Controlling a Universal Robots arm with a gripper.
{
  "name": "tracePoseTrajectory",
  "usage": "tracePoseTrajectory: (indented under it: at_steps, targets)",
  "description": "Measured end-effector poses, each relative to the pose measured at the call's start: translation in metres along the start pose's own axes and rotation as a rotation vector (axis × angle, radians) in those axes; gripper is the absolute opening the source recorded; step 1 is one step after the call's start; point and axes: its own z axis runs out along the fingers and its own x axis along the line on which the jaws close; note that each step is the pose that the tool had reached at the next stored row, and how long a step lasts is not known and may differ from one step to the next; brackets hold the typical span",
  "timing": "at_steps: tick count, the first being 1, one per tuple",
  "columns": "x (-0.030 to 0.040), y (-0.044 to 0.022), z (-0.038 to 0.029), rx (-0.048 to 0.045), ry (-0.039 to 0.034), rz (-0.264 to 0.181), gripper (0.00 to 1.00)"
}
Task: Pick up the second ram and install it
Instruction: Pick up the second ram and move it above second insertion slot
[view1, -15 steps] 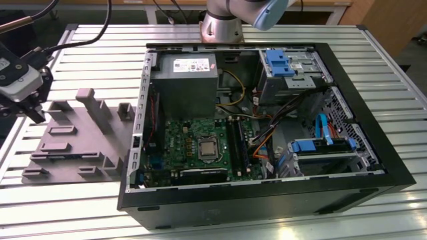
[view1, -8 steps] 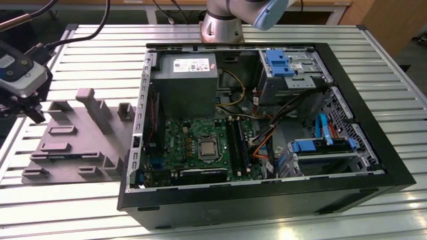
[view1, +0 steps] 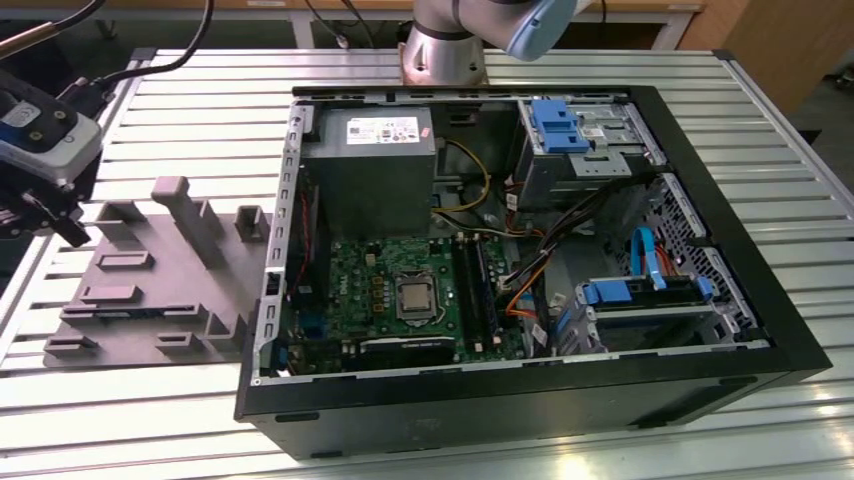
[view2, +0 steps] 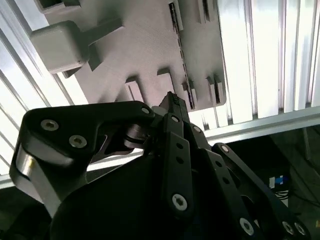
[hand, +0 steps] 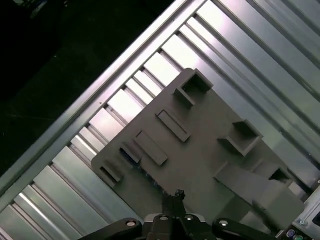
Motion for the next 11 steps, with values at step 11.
tracePoseTrajectory:
  at_steps: [11]
  targets:
    - [0.0000, 0.0000, 0.0002, -0.0061, 0.0111, -0.250, 0.11]
